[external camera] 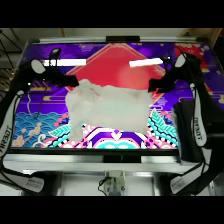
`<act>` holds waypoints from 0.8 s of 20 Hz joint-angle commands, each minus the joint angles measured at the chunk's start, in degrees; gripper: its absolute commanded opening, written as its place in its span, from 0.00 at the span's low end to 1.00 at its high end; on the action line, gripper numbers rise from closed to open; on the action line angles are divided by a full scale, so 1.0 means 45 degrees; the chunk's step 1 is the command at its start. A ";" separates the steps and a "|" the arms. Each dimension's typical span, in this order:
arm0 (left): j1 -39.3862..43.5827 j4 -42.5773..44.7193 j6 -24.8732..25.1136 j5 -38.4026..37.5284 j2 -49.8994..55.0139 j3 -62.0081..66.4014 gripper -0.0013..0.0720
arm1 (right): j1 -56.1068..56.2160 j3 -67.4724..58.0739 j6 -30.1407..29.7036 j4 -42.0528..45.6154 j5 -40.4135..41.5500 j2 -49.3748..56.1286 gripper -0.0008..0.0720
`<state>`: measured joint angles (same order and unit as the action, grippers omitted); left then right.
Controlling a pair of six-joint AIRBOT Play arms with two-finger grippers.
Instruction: Fold the shirts.
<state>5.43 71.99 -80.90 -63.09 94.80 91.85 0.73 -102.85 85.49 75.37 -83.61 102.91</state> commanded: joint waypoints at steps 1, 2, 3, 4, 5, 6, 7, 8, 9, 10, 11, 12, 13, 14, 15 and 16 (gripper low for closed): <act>-0.1205 0.1608 -0.0758 -0.4464 0.0034 0.0126 0.86 | -0.0219 0.0238 0.0087 0.0452 -0.2244 -0.0529 0.79; -0.1632 0.1248 -0.0748 -0.5304 -0.0117 -0.0408 0.86 | -0.0233 0.0894 0.0083 0.0452 -0.2370 -0.0947 0.79; -0.1982 0.0748 -0.0631 -0.5566 -0.0481 -0.1525 0.86 | -0.0277 0.2030 -0.0078 0.0457 -0.2161 -0.1564 0.79; -0.2191 0.0282 -0.0393 -0.5270 -0.0962 -0.2909 0.86 | -0.0272 0.3293 -0.0126 0.0418 -0.1778 -0.2200 0.79; -0.2302 -0.0136 -0.0194 -0.4629 -0.1477 -0.4405 0.86 | -0.0282 0.4770 -0.0151 0.0408 -0.1268 -0.2939 0.79; -0.2341 -0.0525 -0.0010 -0.3789 -0.2011 -0.5960 0.86 | -0.0282 0.6227 -0.0146 0.0374 -0.0704 -0.3677 0.79; -0.2336 -0.1020 0.0175 -0.2939 -0.2433 -0.7291 0.86 | -0.0282 0.7431 -0.0141 0.0301 -0.0233 -0.4289 0.79; -0.2322 -0.1671 0.0442 -0.2302 -0.2671 -0.8242 0.86 | -0.0282 0.8519 -0.0146 0.0219 0.0160 -0.4833 0.79; -0.2307 -0.2395 0.0724 -0.1836 -0.2744 -0.8937 0.86 | -0.0282 0.9330 -0.0141 0.0136 0.0437 -0.5221 0.87; -0.2229 -0.3070 0.0947 -0.1496 -0.2735 -0.9364 0.86 | -0.0282 0.9962 -0.0141 -0.0049 0.0665 -0.5493 0.92; -0.2074 -0.3628 0.1127 -0.1132 -0.2720 -0.9670 0.86 | -0.0282 1.0448 -0.0146 -0.0296 0.0874 -0.5625 0.92; -0.1851 -0.3929 0.1209 -0.0840 -0.2691 -0.9840 0.85 | -0.0282 1.0792 -0.0146 -0.0622 0.1122 -0.5639 0.92; -0.1535 -0.3963 0.1205 -0.0622 -0.2618 -0.9884 0.83 | -0.0282 1.1069 -0.0141 -0.0865 0.1525 -0.5629 0.92; -0.1234 -0.3968 0.1205 -0.0437 -0.2550 -0.9879 0.83 | -0.0282 1.1346 -0.0112 -0.1103 0.2161 -0.5629 0.92; -0.0947 -0.3968 0.1195 -0.0291 -0.2477 -0.9870 0.80 | -0.0267 1.1550 -0.0010 -0.1452 0.2749 -0.5600 0.92; -0.0767 -0.3963 0.1171 -0.0262 -0.2429 -0.9870 0.51 | -0.0267 1.1696 -0.0005 -0.2055 0.3259 -0.5479 0.92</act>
<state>-0.54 56.10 -76.34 -67.57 83.50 49.32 -0.51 -54.33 84.95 71.29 -75.88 78.63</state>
